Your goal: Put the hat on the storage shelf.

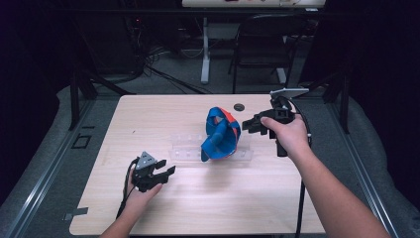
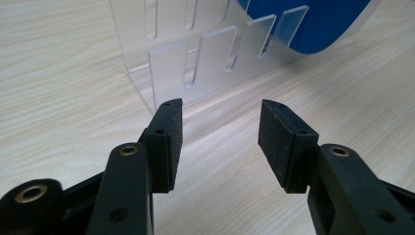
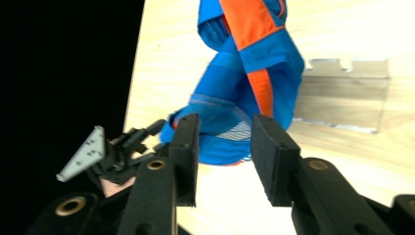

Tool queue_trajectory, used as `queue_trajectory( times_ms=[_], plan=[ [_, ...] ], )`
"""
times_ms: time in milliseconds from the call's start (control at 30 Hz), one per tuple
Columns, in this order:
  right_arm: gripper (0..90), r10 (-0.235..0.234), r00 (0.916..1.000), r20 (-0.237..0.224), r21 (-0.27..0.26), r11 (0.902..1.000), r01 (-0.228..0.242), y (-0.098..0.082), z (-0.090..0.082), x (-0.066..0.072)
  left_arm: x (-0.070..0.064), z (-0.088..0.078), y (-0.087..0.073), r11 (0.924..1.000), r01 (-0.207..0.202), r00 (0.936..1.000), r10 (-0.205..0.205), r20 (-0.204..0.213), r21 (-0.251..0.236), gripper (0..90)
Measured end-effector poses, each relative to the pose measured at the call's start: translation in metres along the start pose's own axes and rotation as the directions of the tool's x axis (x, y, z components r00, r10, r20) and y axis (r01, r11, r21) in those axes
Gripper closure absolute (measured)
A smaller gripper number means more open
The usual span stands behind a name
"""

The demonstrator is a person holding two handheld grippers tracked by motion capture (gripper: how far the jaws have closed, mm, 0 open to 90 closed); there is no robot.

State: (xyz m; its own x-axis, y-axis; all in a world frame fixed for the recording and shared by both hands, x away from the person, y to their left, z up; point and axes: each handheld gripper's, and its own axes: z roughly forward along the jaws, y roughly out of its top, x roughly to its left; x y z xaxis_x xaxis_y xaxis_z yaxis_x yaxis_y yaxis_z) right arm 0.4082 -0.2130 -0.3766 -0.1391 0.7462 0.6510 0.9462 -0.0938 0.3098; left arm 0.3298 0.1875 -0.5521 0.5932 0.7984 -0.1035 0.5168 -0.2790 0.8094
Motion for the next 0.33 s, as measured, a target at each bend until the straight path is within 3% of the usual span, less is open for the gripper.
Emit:
queue_trajectory(
  times_ms=[333],
  plan=[
    [57.1,-0.089,0.9914,0.095,-0.024,0.9955,0.092,-0.031,0.01,-0.017,-0.001,0.003,-0.002,0.9998,-0.016,0.9999,0.016,-0.005,0.012,52.7]
  ],
)
